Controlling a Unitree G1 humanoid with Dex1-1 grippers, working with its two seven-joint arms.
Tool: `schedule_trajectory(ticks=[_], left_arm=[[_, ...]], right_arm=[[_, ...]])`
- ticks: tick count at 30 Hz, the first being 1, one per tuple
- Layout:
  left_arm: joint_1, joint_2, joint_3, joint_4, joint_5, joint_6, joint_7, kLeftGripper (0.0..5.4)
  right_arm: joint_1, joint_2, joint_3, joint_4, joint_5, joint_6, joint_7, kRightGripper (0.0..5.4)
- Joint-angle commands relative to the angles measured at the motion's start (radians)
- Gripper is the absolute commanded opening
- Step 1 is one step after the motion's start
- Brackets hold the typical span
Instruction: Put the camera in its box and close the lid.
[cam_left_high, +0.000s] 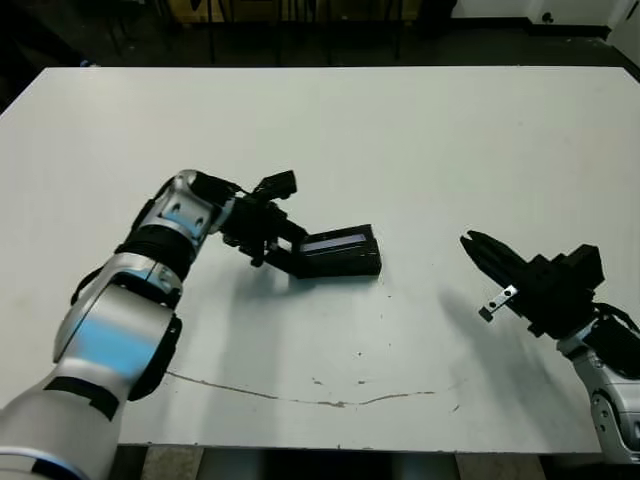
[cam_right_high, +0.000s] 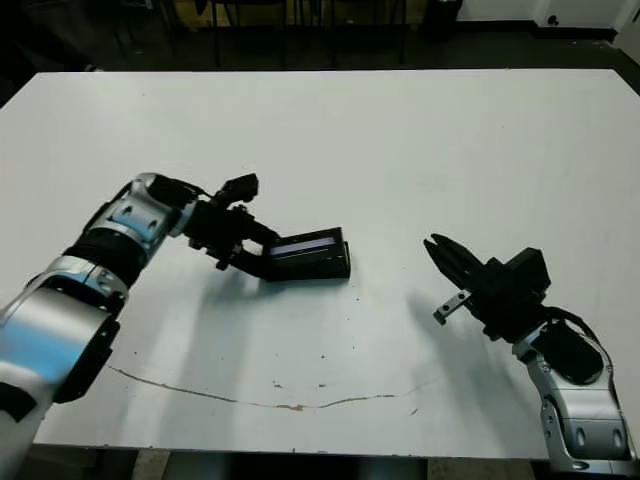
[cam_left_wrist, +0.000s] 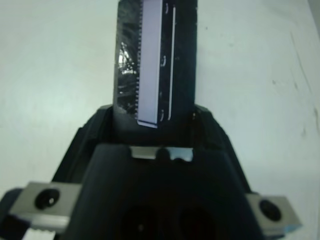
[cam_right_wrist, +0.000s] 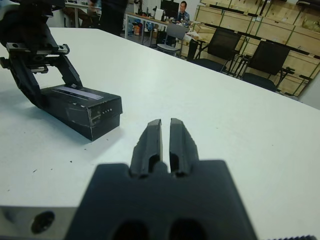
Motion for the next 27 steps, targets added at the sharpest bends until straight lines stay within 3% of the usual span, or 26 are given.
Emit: schedule_trajectory(ticks=[1, 13, 21, 27], left_arm=[[0.055, -0.075, -0.048, 0.018, 0.038, 0.0, -0.001, 2.63], [0.014, -0.145, -0.114, 0.041, 0.111, 0.023, 0.002, 2.63], [0.007, -0.127, -0.157, 0.054, 0.162, -0.03, -0.017, 2.62], [0.005, -0.106, -0.159, 0.066, 0.162, -0.005, -0.051, 2.62]], right_arm=[[0.014, -0.002, 0.004, 0.006, -0.004, 0.002, 0.0, 0.0], [0.028, -0.001, 0.013, -0.011, -0.006, 0.01, -0.013, 0.0], [0.039, -0.004, 0.016, -0.035, -0.019, 0.016, -0.027, 0.0], [0.041, -0.002, 0.015, -0.047, -0.009, 0.031, -0.023, 0.0]])
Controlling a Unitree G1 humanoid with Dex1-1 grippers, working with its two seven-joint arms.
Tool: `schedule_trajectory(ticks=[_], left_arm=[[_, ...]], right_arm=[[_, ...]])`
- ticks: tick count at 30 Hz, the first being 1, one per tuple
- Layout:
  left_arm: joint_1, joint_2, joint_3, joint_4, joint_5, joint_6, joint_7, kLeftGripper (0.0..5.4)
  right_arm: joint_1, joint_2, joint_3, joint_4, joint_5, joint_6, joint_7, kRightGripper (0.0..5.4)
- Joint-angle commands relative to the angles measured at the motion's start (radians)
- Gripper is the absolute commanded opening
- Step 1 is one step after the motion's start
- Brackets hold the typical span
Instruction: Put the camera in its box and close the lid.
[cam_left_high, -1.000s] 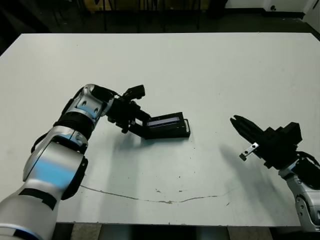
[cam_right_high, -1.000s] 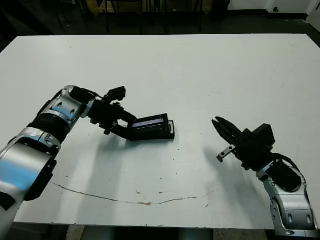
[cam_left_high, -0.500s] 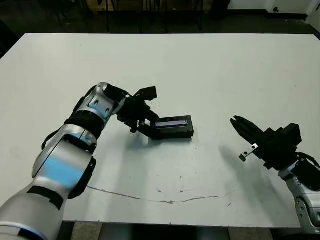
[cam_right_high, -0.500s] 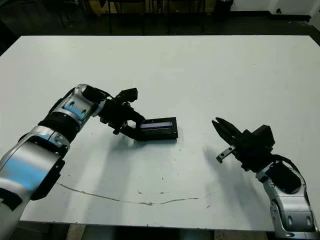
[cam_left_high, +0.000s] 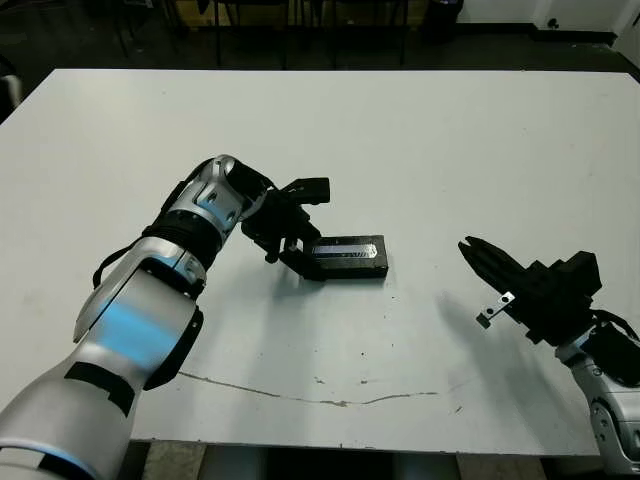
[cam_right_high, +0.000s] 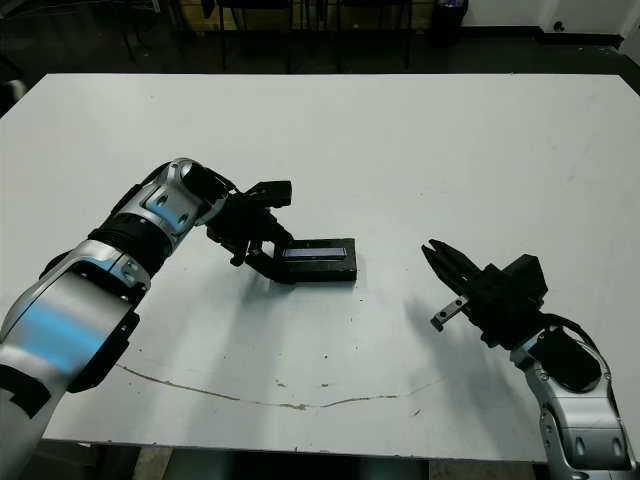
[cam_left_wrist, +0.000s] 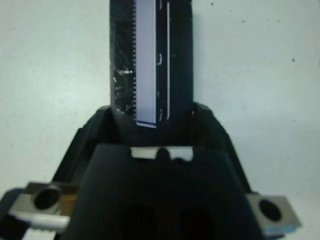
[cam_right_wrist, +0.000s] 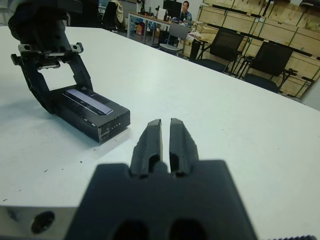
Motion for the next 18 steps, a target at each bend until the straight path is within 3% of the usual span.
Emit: schedule_trajectory(ticks=[1, 6, 11, 14, 18], left_arm=[[0.088, -0.052, -0.053, 0.037, 0.038, 0.006, -0.051, 2.62], [0.1, -0.029, -0.065, 0.036, 0.057, -0.018, -0.031, 2.62], [0.1, 0.008, -0.087, 0.026, 0.084, -0.106, -0.002, 3.52], [0.109, 0.035, -0.105, 0.003, 0.098, -0.216, 0.029, 4.07], [0.114, 0.06, -0.092, 0.009, 0.083, -0.218, 0.022, 4.75]], right_arm=[[0.013, -0.007, 0.005, -0.007, -0.006, 0.025, -0.005, 0.0], [0.013, -0.009, 0.005, -0.012, -0.008, 0.034, -0.008, 0.0], [0.013, -0.005, 0.006, -0.01, -0.003, 0.028, -0.001, 0.0], [0.012, -0.001, 0.005, -0.002, 0.01, 0.023, 0.008, 0.0], [0.013, 0.001, 0.004, 0.0, 0.01, 0.014, 0.007, 0.0]])
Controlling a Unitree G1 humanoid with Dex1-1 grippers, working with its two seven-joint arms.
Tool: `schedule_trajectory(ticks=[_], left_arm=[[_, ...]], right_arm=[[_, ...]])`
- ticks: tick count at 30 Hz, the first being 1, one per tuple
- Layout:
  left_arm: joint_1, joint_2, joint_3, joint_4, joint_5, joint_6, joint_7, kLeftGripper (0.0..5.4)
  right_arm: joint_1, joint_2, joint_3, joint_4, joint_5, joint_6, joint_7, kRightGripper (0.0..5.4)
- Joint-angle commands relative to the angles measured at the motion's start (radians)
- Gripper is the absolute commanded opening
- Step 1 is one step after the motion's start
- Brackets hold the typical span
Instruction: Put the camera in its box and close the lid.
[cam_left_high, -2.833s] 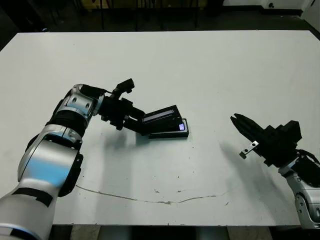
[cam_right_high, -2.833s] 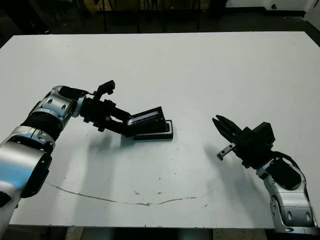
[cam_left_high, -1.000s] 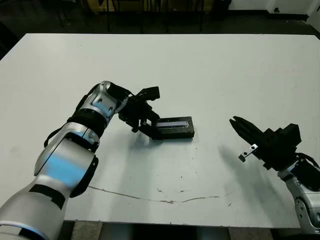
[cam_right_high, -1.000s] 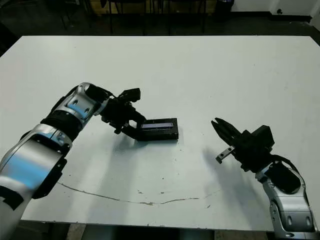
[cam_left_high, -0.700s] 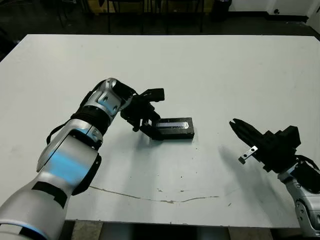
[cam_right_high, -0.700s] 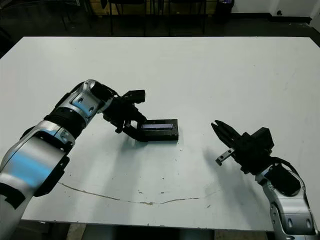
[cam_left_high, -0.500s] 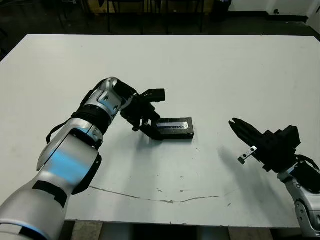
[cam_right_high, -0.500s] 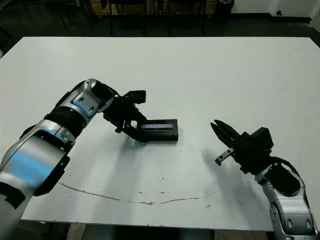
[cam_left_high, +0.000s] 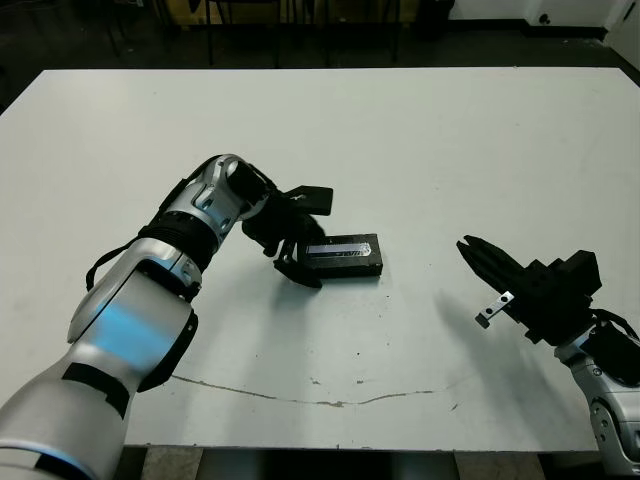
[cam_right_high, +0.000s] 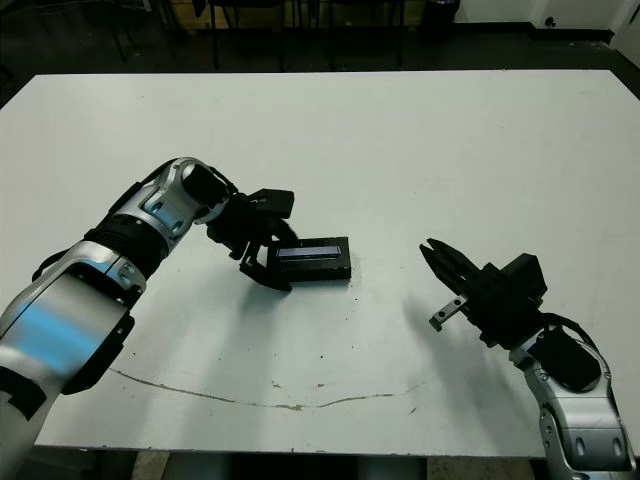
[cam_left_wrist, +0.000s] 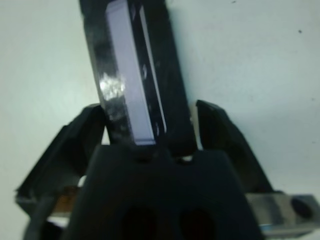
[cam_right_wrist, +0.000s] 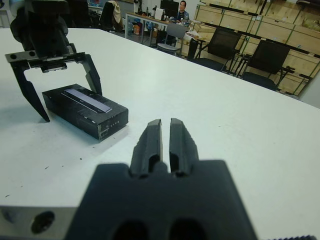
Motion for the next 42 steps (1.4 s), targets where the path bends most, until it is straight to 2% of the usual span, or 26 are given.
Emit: schedule_trajectory(ticks=[1, 4, 9, 12, 16, 19, 23, 25, 27, 29, 31, 35, 39, 42], left_arm=[[0.099, 0.031, -0.038, 0.039, 0.054, 0.003, -0.01, 4.92], [0.127, 0.073, -0.026, 0.023, 0.04, -0.026, -0.021, 5.38], [0.184, 0.157, 0.014, -0.024, -0.015, -0.036, -0.045, 5.38], [0.239, 0.23, 0.061, -0.075, -0.063, -0.083, -0.044, 5.38], [0.331, 0.339, 0.147, -0.179, -0.141, -0.096, -0.034, 5.38], [0.459, 0.431, 0.267, -0.343, -0.249, -0.003, 0.005, 5.38], [0.739, 0.5, 0.506, -0.758, -0.39, 0.239, 0.221, 5.38], [0.859, 0.458, 0.605, -0.958, -0.401, 0.327, 0.399, 5.3], [0.952, 0.354, 0.68, -1.153, -0.415, 0.411, 0.603, 5.11], [0.997, 0.244, 0.707, -1.28, -0.452, 0.451, 0.752, 4.78], [1.015, 0.142, 0.699, -1.357, -0.48, 0.423, 0.857, 4.37], [1.016, -0.063, 0.614, -1.478, -0.503, 0.385, 1.045, 3.62], [0.992, -0.155, 0.472, -1.545, -0.462, 0.435, 1.151, 2.85], [0.947, -0.181, 0.375, -1.509, -0.408, 0.47, 1.189, 2.27]], right_arm=[[0.014, 0.0, 0.003, 0.004, 0.0, 0.01, -0.001, 0.0], [0.018, -0.002, 0.002, -0.003, 0.002, 0.01, 0.0, 0.0], [0.021, -0.003, 0.006, -0.021, -0.002, 0.025, -0.007, 0.0], [0.025, -0.007, 0.01, -0.043, -0.017, 0.045, -0.022, 0.0], [0.024, -0.001, 0.012, -0.034, -0.014, 0.036, -0.024, 0.0], [0.027, 0.001, 0.013, -0.036, -0.019, 0.023, -0.027, 0.0], [0.028, 0.01, 0.01, -0.026, -0.003, 0.024, -0.025, 0.0], [0.024, 0.016, 0.013, -0.013, -0.005, 0.008, -0.025, 0.0], [0.021, 0.019, 0.019, -0.015, -0.014, 0.008, -0.032, 0.0], [0.015, 0.026, 0.023, -0.01, -0.019, 0.006, -0.038, 0.0], [0.009, 0.034, 0.024, 0.0, -0.022, 0.007, -0.046, 0.0], [-0.002, 0.061, 0.017, 0.022, -0.009, 0.009, -0.069, 0.0], [0.0, 0.103, 0.012, 0.031, 0.011, 0.019, -0.105, 0.0], [0.011, 0.125, 0.018, 0.015, 0.003, 0.027, -0.144, 0.0]])
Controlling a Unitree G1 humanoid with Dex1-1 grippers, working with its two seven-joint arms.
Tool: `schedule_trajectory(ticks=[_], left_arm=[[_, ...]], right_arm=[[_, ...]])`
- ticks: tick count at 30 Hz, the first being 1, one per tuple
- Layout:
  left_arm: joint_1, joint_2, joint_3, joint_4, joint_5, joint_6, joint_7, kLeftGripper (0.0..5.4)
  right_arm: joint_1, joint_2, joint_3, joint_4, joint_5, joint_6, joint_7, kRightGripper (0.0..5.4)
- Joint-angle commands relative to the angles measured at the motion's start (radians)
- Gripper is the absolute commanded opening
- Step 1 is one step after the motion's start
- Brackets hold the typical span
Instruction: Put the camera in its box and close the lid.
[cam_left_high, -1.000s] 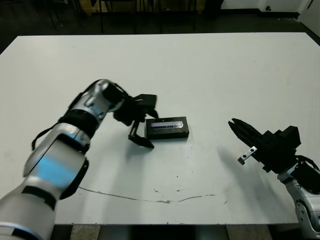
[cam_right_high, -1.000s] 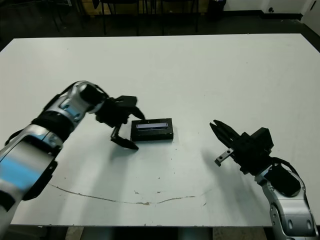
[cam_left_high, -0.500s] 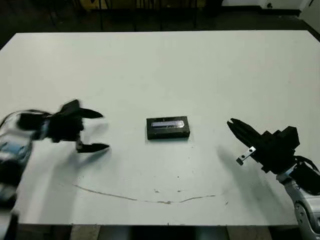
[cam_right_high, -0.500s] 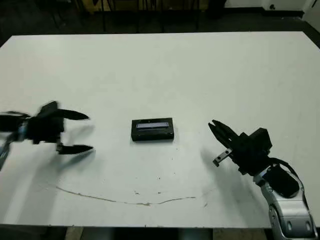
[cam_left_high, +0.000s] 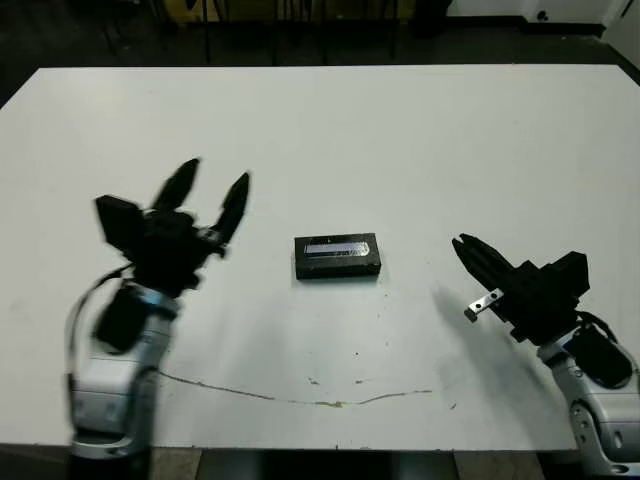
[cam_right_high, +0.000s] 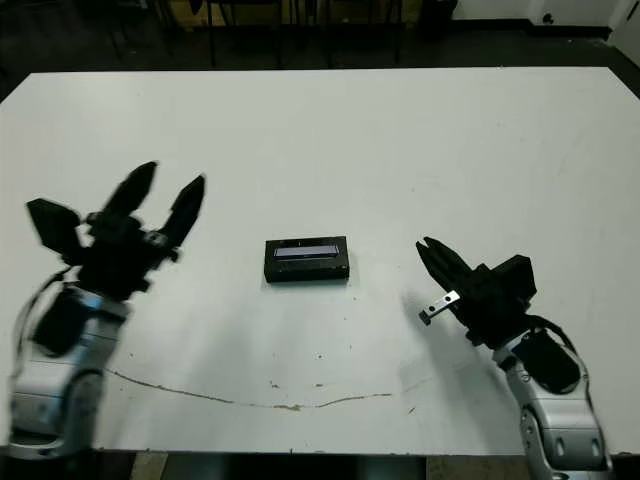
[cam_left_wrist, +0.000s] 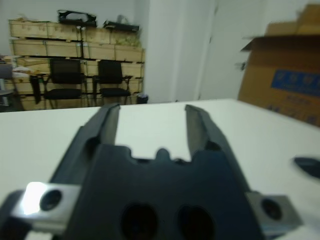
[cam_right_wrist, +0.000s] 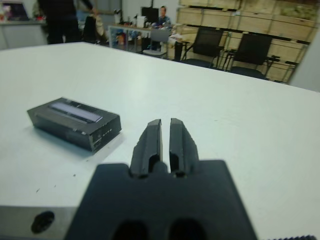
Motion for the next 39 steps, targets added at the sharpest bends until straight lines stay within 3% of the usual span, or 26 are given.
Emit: schedule_trajectory(ticks=[1, 5, 10, 13, 22, 29, 35, 39], left_arm=[[-0.043, -0.02, -0.083, 0.052, 0.051, 0.067, 0.042, 2.06], [-0.103, -0.063, -0.149, 0.135, 0.067, 0.195, 0.083, 1.3], [-0.197, -0.087, -0.21, 0.221, 0.101, 0.469, 0.13, 0.36], [-0.229, -0.095, -0.239, 0.305, 0.114, 0.52, 0.132, 0.01], [-0.239, -0.025, -0.32, 0.541, 0.207, 0.475, 0.085, 0.01], [-0.196, 0.033, -0.375, 0.523, 0.253, 0.453, 0.019, 0.01], [-0.177, 0.073, -0.352, 0.506, 0.244, 0.4, -0.036, 0.01], [-0.099, 0.066, -0.244, 0.382, 0.172, 0.293, -0.047, 0.01]], right_arm=[[0.015, 0.022, 0.001, -0.002, -0.009, 0.018, -0.036, 0.0], [0.015, 0.03, -0.005, 0.017, -0.002, -0.01, -0.036, 0.0], [0.021, 0.034, -0.012, 0.03, 0.002, -0.023, -0.033, 0.0], [0.028, 0.039, -0.012, 0.027, -0.001, -0.022, -0.04, 0.0], [0.046, 0.049, -0.01, -0.001, -0.001, -0.026, -0.052, 0.0], [0.052, 0.059, -0.003, -0.007, -0.003, -0.028, -0.059, 0.0], [0.051, 0.067, 0.001, -0.011, 0.009, -0.019, -0.057, 0.0], [0.055, 0.072, 0.001, -0.041, 0.005, -0.008, -0.071, 0.0]])
